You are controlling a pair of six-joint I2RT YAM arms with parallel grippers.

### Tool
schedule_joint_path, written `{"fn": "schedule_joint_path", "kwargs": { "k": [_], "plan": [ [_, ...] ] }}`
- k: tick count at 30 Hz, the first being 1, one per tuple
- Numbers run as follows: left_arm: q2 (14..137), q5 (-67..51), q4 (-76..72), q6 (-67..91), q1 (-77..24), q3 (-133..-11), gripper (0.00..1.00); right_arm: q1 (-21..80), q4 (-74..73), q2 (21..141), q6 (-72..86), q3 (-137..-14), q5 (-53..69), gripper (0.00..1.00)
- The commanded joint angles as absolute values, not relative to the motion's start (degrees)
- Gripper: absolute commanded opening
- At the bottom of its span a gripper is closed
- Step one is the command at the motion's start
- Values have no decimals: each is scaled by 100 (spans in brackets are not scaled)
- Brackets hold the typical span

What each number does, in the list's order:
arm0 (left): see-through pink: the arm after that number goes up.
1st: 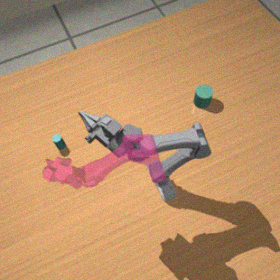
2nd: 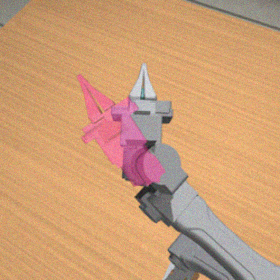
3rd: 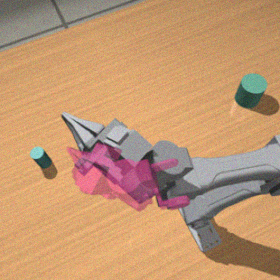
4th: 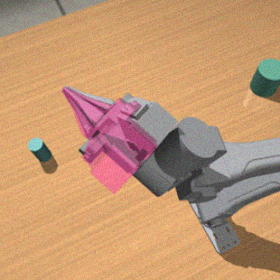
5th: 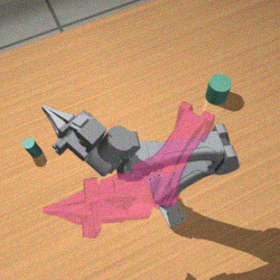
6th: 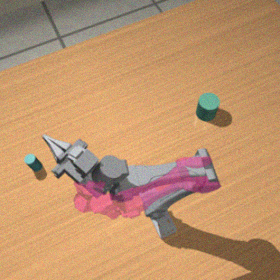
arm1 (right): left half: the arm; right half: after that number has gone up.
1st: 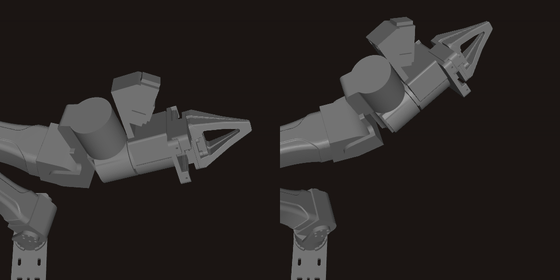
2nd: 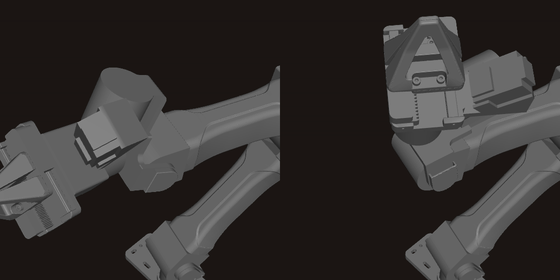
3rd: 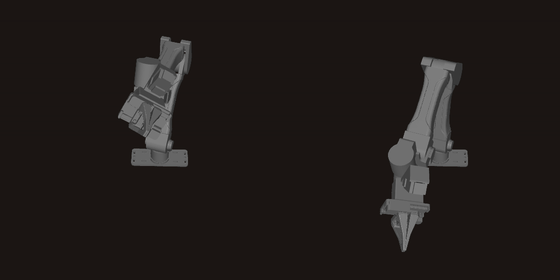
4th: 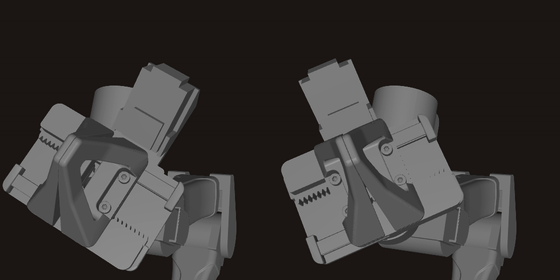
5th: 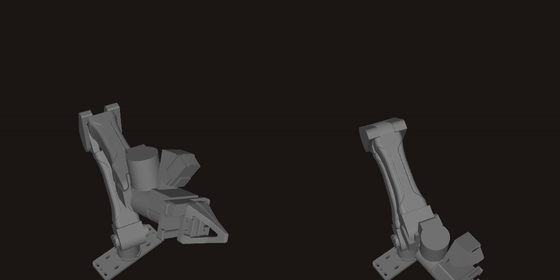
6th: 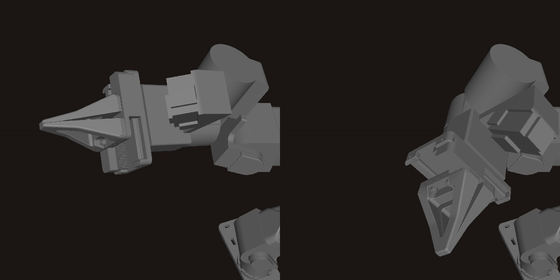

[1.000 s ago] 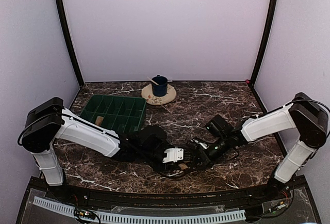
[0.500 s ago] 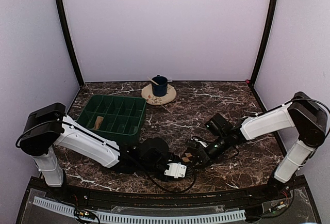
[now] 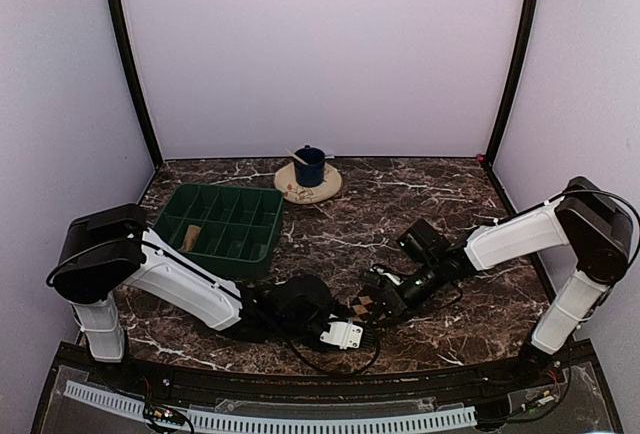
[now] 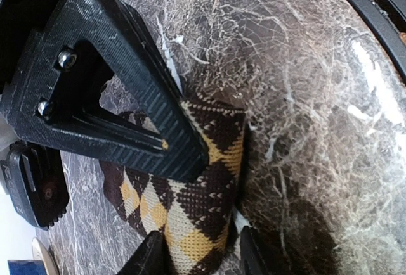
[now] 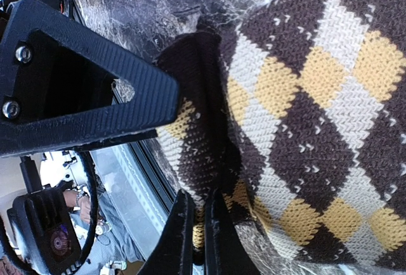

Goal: Roll the socks
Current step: Roll the sock at the center of the board.

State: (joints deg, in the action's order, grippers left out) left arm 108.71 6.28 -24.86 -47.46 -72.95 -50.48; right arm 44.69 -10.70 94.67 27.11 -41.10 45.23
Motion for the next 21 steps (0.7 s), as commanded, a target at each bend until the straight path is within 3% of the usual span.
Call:
{"fn": "schedule_joint_path", "kwargs": {
  "k": [1,4,13,18,21],
  "plan": [
    [10982,880,-2615,-4880,-7329,-5074,43,4412,-1088,9529,2700,-4208,4640,0],
    [11074,926,-2545,-4909,-7330,-5170,42,4412,-1090,9538,2700,-4212,4657,0],
    [11142,598,-1896,-4933,-7326,-5350,18,4410,-1099,9545,2709,-4222,4685,0],
    [11159,525,-1474,-4872,-7329,-5504,11,4403,-1137,9492,2703,-4239,4608,1],
    [11162,409,-1045,-4825,-7312,-5662,8,4394,-1243,9390,2668,-4238,4447,14]
  ]
}}
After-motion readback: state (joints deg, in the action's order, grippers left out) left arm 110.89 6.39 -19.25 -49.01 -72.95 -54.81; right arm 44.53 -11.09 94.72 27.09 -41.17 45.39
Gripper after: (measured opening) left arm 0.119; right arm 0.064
